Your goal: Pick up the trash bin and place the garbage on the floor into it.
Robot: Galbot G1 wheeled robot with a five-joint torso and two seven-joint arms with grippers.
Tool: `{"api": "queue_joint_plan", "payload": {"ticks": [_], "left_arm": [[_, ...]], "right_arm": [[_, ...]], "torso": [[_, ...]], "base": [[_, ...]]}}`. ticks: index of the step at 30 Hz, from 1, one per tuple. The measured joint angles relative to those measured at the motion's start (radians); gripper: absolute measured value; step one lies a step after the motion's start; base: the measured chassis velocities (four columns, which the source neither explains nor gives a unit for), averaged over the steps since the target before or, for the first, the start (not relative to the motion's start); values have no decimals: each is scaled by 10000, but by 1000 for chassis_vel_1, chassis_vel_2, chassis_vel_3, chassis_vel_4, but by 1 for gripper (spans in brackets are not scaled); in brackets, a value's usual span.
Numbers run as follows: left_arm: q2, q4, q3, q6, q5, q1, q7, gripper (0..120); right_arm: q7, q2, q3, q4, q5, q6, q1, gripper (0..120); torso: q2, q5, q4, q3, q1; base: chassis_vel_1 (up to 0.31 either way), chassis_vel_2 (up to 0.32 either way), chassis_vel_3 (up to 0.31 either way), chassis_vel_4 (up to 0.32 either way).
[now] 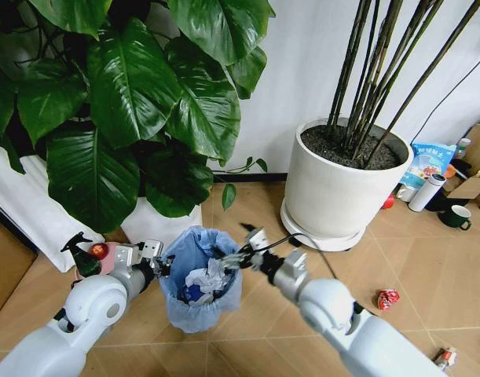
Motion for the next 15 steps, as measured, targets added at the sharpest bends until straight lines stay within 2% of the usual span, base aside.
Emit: {"api": "queue_joint_plan", "payload": {"ticks": [2,3,7,9,11,15], "left_arm": [[-36,-35,-102,-7,51,58,21,0],[-36,-35,-102,-7,51,58,21,0],[-64,-64,-260,-47,173,140,143,0],[-64,-64,-260,-47,173,140,143,0],[-169,-107,-296,-75,227,159,192,0],[-204,-129,-308,-94,281,167,251,0]], "right_arm": [[35,-196,679,89,80,0,-437,100],[35,-196,679,89,80,0,-437,100],[-146,-468,2097,53,192,24,-1326,100],[-146,-468,2097,53,192,24,-1326,100],[-698,-580,3496,-537,302,146,-2342,100],[-1301,-515,4246,-1340,57,491,-3026,100]], "torso": [[0,-2,1,0,0],[0,-2,1,0,0],[0,-3,0,-1,0],[0,-3,0,-1,0],[0,-4,0,0,0],[0,-1,-1,-1,0]], "base": [[0,0,0,0],[0,0,0,0],[0,0,0,0],[0,0,0,0],[0,0,0,0],[0,0,0,0]]}}
